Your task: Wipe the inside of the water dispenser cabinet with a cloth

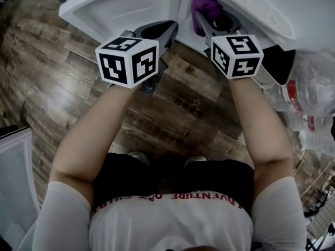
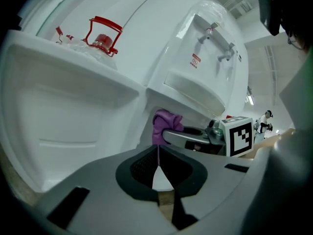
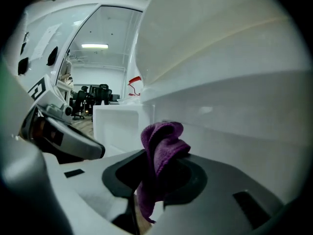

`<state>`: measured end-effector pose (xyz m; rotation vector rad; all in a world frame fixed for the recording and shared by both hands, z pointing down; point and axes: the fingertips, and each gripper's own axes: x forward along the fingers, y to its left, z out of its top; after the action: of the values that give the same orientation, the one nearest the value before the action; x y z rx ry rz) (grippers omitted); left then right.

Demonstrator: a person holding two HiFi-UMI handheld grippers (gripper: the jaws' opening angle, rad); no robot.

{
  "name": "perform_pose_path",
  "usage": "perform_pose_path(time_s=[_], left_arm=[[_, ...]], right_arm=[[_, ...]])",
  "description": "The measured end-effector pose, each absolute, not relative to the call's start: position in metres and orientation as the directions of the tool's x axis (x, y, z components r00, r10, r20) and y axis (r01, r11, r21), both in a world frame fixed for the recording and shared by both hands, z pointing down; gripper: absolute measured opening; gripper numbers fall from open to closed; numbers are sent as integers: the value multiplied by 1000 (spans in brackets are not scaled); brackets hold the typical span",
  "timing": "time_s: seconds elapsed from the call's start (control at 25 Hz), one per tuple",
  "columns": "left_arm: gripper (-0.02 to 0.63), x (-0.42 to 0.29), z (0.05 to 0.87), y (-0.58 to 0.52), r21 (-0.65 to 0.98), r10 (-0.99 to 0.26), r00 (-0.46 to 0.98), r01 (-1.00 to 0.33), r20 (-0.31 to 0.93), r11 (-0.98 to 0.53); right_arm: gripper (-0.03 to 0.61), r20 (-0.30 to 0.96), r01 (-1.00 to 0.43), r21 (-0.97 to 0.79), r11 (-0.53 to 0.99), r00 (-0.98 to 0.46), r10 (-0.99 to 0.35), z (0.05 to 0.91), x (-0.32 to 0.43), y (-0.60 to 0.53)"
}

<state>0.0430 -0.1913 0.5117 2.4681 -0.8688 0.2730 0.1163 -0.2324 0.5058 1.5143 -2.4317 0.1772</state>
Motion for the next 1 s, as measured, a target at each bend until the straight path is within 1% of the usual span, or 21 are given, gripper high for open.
perform_pose_path(time_s=[0.16,0.32,0.6,1.0], left_arm=[[34,46,513,-183,359,-518,780,-623,350,-696],[34,44,517,-178,350,-508,784,-616,357,-705],[34,39,519,-181,361,-512,781,-621,357,-696],[34,24,534,-195,401,-530,766,-643,365,-653]], right_arm=[[106,233,-905,22,425,-409,-882,497,112,-239],[106,210,-906,20,423,-410,-888,496,106,-246],[106,190,-916,7,401,-392,-900,497,109,-256],[107,198,-930,10,369,-359,-912,518,114,-270]])
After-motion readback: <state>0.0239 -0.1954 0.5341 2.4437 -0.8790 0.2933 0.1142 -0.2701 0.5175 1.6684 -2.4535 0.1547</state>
